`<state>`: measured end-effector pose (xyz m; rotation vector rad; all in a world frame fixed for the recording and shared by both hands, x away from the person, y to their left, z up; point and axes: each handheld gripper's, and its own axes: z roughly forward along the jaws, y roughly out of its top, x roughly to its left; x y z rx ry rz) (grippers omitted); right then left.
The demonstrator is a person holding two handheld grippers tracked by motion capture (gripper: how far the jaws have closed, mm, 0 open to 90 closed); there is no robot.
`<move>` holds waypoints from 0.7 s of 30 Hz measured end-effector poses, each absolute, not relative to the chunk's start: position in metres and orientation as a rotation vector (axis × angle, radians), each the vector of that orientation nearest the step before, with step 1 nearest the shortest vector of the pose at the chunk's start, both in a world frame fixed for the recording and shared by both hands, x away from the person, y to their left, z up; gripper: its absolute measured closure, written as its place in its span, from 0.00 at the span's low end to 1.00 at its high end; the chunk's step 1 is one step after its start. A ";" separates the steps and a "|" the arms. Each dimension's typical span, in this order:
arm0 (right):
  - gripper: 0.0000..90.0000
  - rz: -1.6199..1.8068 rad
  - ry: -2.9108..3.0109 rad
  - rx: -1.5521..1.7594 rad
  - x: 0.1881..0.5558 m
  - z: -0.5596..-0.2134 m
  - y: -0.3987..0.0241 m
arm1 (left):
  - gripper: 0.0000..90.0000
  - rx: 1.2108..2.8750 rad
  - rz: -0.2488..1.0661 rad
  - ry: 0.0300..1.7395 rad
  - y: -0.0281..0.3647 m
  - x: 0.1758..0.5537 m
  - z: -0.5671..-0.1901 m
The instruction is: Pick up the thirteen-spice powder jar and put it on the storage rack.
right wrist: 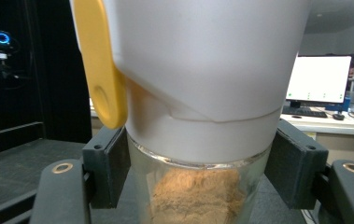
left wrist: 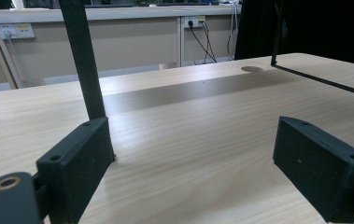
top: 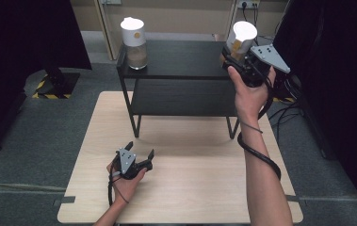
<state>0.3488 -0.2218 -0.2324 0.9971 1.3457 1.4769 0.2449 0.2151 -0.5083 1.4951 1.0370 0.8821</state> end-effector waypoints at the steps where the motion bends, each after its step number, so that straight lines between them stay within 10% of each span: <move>1: 0.34 1.477 1.350 1.000 0.351 -0.231 -0.222 | 0.13 1.496 0.882 1.037 0.215 0.245 -0.508; 21: 0.34 1.412 1.377 1.068 0.383 -0.223 -0.213 | 0.13 1.497 0.881 1.030 0.215 0.245 -0.509</move>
